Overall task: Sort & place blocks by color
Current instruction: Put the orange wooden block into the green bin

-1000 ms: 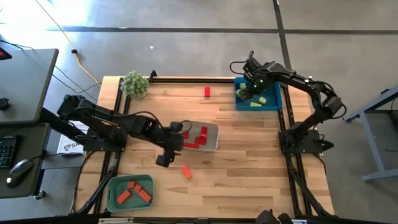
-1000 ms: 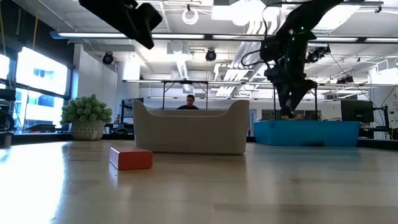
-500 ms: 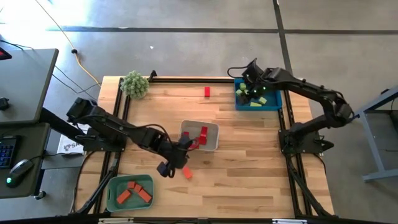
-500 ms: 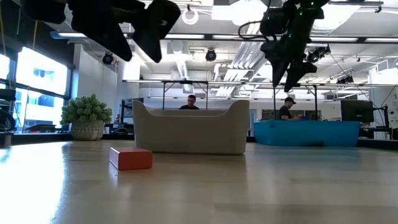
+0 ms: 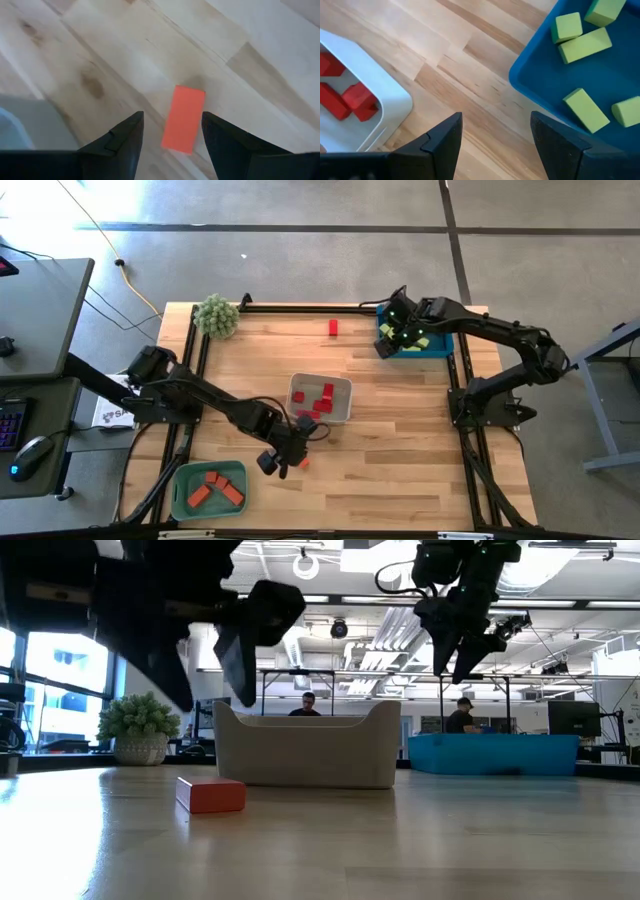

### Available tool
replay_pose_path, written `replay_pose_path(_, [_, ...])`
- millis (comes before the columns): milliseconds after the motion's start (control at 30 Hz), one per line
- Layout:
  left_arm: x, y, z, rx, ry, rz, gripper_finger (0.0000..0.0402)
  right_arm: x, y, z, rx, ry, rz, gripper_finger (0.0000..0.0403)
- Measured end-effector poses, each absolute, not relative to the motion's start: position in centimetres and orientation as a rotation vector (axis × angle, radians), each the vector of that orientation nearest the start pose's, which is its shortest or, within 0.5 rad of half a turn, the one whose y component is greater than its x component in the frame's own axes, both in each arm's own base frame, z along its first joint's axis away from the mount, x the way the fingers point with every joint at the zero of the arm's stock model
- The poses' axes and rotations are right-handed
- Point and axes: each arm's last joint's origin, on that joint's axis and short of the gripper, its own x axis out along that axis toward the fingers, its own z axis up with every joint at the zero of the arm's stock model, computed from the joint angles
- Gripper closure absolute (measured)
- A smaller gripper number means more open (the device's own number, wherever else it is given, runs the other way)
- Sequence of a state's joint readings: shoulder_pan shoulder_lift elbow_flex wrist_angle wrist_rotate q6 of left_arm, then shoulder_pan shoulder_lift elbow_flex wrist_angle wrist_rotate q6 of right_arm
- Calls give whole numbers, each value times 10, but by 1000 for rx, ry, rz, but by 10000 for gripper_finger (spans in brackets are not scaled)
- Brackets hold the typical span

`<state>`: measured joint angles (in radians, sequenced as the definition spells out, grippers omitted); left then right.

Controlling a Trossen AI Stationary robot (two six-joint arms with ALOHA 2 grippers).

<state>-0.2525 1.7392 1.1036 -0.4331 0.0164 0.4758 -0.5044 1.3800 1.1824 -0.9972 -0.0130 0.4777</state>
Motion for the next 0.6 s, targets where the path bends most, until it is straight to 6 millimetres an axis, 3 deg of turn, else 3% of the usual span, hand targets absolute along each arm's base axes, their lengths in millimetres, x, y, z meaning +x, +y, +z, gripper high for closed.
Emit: replay_pose_path(600, [343,-91,150,612,1030,-540,211,229,-119,283,697,1054,-727,183])
